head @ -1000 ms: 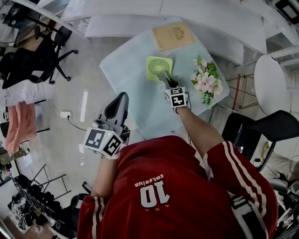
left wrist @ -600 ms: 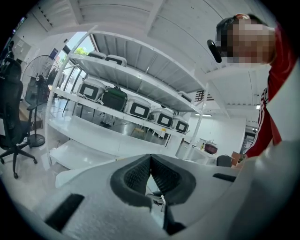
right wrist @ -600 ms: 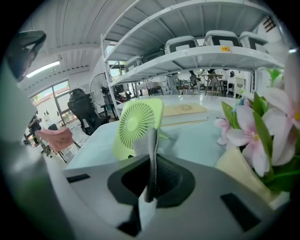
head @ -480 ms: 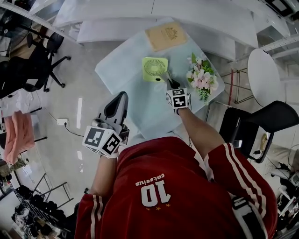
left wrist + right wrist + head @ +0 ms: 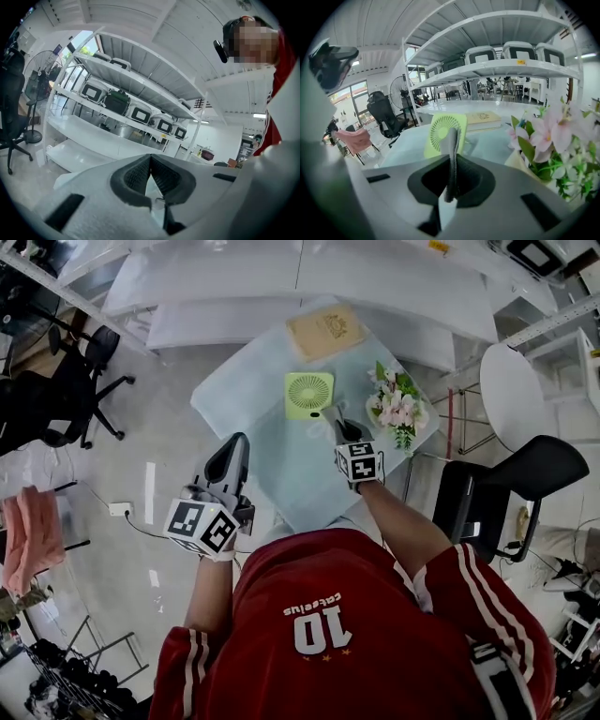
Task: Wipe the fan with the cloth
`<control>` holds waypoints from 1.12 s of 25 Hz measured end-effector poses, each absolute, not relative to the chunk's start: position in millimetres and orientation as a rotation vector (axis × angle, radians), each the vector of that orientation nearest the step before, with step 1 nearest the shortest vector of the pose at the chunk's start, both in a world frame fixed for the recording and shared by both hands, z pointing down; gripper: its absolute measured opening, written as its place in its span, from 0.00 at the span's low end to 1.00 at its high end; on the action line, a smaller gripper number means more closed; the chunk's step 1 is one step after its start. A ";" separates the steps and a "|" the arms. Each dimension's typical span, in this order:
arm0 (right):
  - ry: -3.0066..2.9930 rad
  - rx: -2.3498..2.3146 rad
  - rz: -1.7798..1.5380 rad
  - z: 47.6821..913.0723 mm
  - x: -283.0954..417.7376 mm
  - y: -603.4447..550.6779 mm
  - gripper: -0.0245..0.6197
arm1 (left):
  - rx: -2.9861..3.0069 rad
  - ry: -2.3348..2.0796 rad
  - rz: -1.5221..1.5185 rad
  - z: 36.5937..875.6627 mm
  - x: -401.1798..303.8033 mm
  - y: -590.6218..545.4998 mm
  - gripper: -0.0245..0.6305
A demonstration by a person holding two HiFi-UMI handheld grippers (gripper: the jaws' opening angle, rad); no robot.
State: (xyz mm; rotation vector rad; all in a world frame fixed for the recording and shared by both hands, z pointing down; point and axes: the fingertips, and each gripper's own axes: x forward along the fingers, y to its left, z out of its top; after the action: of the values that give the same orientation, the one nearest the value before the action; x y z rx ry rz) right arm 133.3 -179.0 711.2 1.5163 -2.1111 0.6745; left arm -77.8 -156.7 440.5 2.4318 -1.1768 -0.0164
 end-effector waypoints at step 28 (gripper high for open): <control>-2.182 1.835 0.605 572.6 104.7 -51.5 0.06 | 2.639 -0.918 -0.114 382.0 -118.8 -100.1 0.04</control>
State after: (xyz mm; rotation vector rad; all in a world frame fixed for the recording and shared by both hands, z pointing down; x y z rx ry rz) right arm 104.7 -51.5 572.6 1.8350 -2.1824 0.6052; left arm -118.8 -100.1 382.0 2.6394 -0.9182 -0.1143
